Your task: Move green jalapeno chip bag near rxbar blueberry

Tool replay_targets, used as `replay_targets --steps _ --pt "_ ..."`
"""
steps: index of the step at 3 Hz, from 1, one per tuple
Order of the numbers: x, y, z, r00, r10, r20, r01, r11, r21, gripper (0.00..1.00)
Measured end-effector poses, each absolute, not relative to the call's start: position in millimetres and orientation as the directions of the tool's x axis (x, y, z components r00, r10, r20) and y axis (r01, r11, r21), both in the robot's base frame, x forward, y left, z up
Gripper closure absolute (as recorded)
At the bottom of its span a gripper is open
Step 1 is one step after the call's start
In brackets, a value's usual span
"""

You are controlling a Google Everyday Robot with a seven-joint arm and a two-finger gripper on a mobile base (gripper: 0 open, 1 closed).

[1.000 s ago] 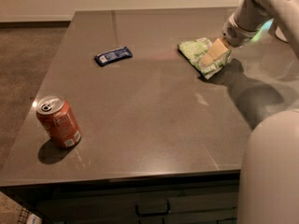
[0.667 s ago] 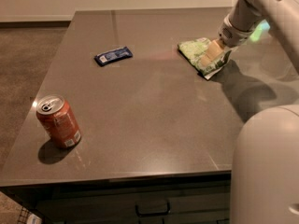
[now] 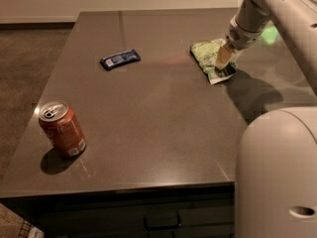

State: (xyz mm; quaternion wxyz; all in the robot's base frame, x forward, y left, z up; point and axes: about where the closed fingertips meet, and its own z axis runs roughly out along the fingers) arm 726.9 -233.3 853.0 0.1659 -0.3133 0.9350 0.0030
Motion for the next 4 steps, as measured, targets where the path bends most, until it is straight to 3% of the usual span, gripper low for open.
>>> replay_targets --steps 1,2,4 --pt "727.8 -217.3 865.1 -0.724 -0.61 -0.322 -0.609 0.785 -0.117 0.87" --pt "727.8 -191.0 886.9 -0.675 -0.645 -0.358 -0.644 0.752 -0.141 1.0" --pt "730.3 -118.0 918.9 -0.557 -0.712 -0.429 -0.732 0.664 -0.153 1.0"
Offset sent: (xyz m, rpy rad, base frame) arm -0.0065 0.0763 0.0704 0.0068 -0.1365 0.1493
